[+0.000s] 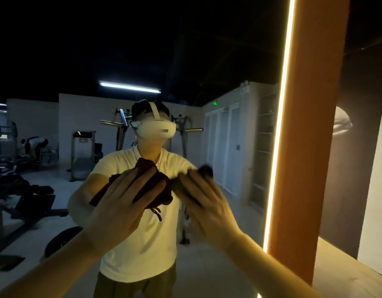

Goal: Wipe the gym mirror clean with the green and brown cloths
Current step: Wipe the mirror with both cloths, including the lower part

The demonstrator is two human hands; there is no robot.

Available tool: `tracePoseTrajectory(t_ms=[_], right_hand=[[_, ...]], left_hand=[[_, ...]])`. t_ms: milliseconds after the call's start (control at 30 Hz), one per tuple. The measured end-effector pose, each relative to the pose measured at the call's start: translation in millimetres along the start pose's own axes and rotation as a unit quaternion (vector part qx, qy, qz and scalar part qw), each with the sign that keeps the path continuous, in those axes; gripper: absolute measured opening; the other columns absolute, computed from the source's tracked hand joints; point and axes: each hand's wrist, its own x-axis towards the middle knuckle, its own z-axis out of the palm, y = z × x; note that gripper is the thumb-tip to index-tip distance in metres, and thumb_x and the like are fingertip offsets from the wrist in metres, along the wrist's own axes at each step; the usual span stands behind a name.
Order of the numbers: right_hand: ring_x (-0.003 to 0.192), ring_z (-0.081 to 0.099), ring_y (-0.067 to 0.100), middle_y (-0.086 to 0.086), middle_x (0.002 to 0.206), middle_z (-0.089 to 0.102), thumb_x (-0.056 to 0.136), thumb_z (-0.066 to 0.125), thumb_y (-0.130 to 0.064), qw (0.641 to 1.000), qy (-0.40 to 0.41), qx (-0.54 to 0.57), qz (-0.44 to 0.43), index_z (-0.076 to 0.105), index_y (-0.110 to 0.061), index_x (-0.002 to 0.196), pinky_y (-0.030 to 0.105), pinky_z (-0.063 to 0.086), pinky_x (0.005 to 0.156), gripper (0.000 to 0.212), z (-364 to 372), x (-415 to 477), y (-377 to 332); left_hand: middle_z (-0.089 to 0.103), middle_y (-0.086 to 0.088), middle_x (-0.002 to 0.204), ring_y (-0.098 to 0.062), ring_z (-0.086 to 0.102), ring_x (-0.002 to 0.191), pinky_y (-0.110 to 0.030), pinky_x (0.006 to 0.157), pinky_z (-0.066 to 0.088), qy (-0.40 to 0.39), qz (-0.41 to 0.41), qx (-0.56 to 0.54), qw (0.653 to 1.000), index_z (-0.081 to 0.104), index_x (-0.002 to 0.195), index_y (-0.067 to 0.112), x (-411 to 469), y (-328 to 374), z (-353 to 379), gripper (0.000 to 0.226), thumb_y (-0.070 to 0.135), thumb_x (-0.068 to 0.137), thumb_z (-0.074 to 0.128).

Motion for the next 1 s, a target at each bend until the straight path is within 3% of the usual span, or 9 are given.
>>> tracePoseTrajectory(t_ms=[100,267,333,433,533,667,733,833,1000], right_hand=[[0.155,0.028,0.028,0.004,0.162,0.041,0.108,0.039,-0.02,0.994,-0.077,-0.013,-0.074,0.045,-0.026,0.155,0.052,0.029,0.124,0.047,-18.3,-13.4,24.0],[0.153,0.029,0.034,0.012,0.163,0.038,0.103,0.046,-0.024,0.963,0.125,-0.014,0.238,0.048,-0.014,0.153,0.05,0.026,0.124,0.051,-33.6,131.7,89.9],[0.155,0.024,0.033,0.012,0.165,0.034,0.103,0.048,-0.025,0.944,0.172,0.005,0.28,0.047,-0.015,0.154,0.05,0.021,0.125,0.052,-27.2,163.3,90.8],[0.157,0.02,0.032,0.011,0.165,0.034,0.1,0.056,-0.015,0.968,0.139,0.023,0.206,0.047,-0.015,0.154,0.054,0.019,0.126,0.055,-12.4,133.5,49.7],[0.157,0.02,0.029,0.007,0.164,0.037,0.097,0.061,-0.015,0.999,0.012,0.002,0.051,0.049,-0.02,0.153,0.056,0.025,0.124,0.058,-5.1,41.5,12.4],[0.154,0.028,0.029,0.004,0.162,0.041,0.099,0.058,-0.016,0.996,-0.066,-0.026,-0.05,0.047,-0.024,0.154,0.05,0.027,0.125,0.057,-27.4,8.5,30.9],[0.149,0.038,0.031,0.011,0.156,0.047,0.099,0.059,-0.014,0.997,0.024,-0.033,0.058,0.055,-0.016,0.147,0.047,0.033,0.122,0.048,-31.3,54.1,59.5],[0.154,0.026,0.035,0.015,0.164,0.034,0.105,0.046,-0.028,0.944,0.135,-0.006,0.301,0.043,-0.011,0.155,0.052,0.027,0.123,0.053,-31.2,124.2,91.3],[0.159,0.007,0.036,0.018,0.17,0.014,0.107,0.043,-0.034,0.963,0.081,0.031,0.256,0.023,-0.009,0.162,0.057,0.013,0.127,0.064,2.3,45.5,10.6]], left_hand=[[0.04,-0.014,0.153,-0.039,0.041,0.135,-0.041,0.123,0.016,-0.015,-0.014,-0.014,1.0,0.046,0.145,0.02,-1.5,1.9,-1.7,0.056,0.018,0.089,0.047],[0.041,-0.014,0.154,-0.039,0.039,0.138,-0.034,0.128,0.002,-0.014,-0.035,-0.02,0.999,0.047,0.145,0.021,-1.4,7.5,-1.8,0.057,0.017,0.089,0.048],[0.04,-0.014,0.154,-0.038,0.04,0.137,-0.034,0.128,0.004,-0.012,-0.03,-0.026,0.999,0.047,0.145,0.021,-2.1,7.2,-0.4,0.056,0.017,0.089,0.049],[0.04,-0.013,0.154,-0.037,0.041,0.137,-0.034,0.127,0.007,-0.016,-0.019,-0.031,0.999,0.046,0.145,0.021,-2.0,3.1,0.0,0.057,0.017,0.089,0.049],[0.041,-0.014,0.154,-0.035,0.04,0.14,-0.032,0.129,0.005,-0.018,-0.008,-0.03,0.999,0.047,0.145,0.019,-5.0,-3.0,-1.7,0.05,0.02,0.095,0.046],[0.041,-0.012,0.157,-0.033,0.036,0.146,-0.031,0.129,0.007,-0.049,-0.021,-0.058,0.997,0.047,0.146,0.02,-8.6,-2.8,-5.1,0.048,0.033,0.112,0.016],[0.041,-0.012,0.157,-0.033,0.035,0.146,-0.032,0.129,0.007,-0.044,-0.023,-0.066,0.997,0.047,0.146,0.02,-7.4,0.6,-4.9,0.049,0.035,0.112,0.014],[0.039,-0.012,0.158,-0.033,0.034,0.146,-0.034,0.13,0.008,-0.018,-0.019,-0.061,0.998,0.045,0.148,0.02,-9.2,9.5,-0.2,0.041,0.03,0.111,0.031],[0.036,-0.014,0.159,-0.037,0.032,0.147,-0.04,0.13,0.011,-0.01,-0.035,-0.06,0.998,0.043,0.149,0.017,-21.2,21.9,4.8,0.058,0.014,0.091,0.046]])
